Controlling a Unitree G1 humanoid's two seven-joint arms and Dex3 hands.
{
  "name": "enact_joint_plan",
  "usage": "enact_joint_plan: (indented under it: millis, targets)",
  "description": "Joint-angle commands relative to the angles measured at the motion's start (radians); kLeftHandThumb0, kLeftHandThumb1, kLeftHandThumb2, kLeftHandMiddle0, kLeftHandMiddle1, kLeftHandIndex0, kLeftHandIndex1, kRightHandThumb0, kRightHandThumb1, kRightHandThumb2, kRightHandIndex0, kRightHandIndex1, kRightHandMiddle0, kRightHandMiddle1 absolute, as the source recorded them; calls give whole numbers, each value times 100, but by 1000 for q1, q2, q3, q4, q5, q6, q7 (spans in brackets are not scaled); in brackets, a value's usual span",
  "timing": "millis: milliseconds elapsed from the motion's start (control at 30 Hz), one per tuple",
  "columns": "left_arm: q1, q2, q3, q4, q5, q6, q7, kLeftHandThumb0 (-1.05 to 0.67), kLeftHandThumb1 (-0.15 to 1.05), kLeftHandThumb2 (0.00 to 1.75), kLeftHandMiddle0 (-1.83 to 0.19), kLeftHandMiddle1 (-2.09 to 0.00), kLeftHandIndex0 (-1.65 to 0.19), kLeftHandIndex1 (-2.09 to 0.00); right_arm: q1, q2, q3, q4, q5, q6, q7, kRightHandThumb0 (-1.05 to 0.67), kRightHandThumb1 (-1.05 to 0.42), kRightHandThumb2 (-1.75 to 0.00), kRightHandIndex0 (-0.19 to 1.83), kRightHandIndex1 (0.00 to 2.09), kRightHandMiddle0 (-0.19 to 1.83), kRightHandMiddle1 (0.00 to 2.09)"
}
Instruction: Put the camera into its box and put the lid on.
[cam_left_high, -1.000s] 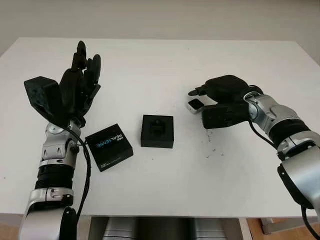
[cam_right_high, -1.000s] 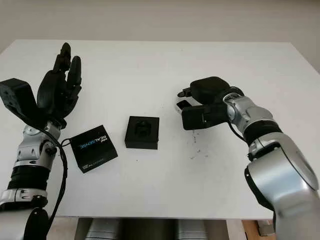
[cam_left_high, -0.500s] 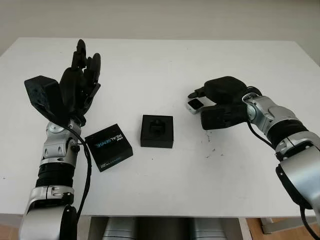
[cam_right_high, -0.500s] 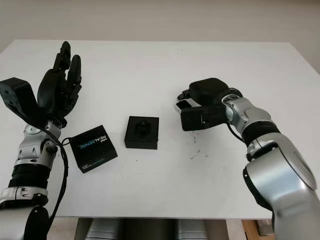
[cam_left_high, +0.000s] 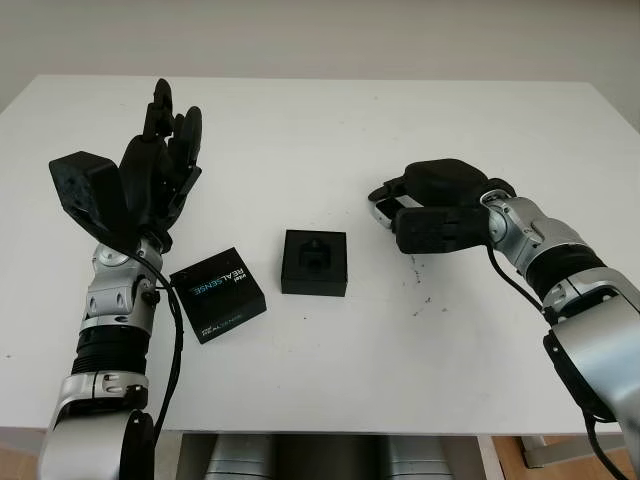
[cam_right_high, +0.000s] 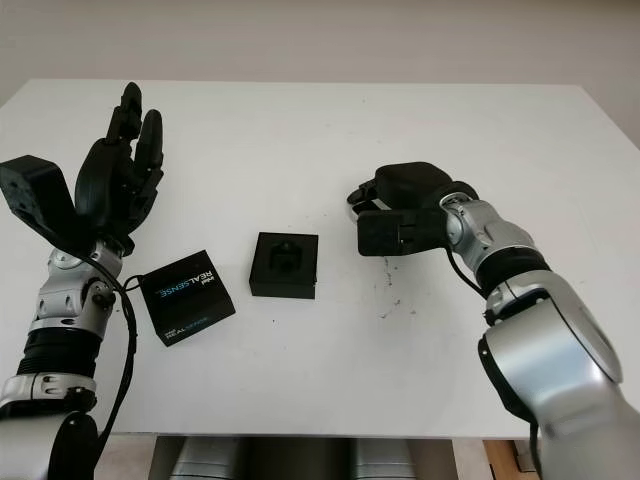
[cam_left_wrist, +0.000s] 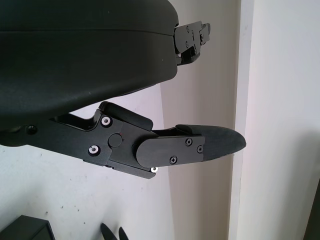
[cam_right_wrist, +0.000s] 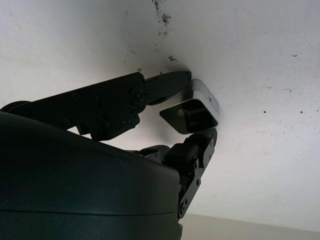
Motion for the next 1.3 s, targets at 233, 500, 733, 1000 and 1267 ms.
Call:
enact_joint_plan:
  millis: [233, 500, 733, 1000, 1267]
  targets:
    - [-1, -2, 4, -18, -2, -1, 2, -67, 105, 45, 19, -3, 19, 0, 7, -14, 27, 14, -32, 2, -14, -27, -99, -6, 48, 5, 32, 121]
    - [-4, 1, 2, -19, 0, 0, 3, -67, 105, 46, 18, -4, 19, 0, -1, -28, 31, 13, -40, 32, 0, -25, -98, -5, 43, 5, 43, 86]
    - [-5, -3, 1, -28, -4, 11, 1, -65, 105, 46, 19, -3, 19, 0, -2, -38, 43, 11, -54, 33, -2, -26, -98, -6, 42, 5, 45, 91]
    - [-4, -4, 2, -35, -7, 17, 1, -65, 105, 47, 19, -3, 19, 0, 5, -34, 1, 10, -9, 38, 14, -25, -99, -6, 40, 4, 43, 92]
    - [0, -4, 2, -44, -7, 24, 0, -65, 105, 45, 19, -4, 19, 0, 15, -42, -38, 3, 33, 33, 33, -22, -99, -5, 38, 5, 29, 117]
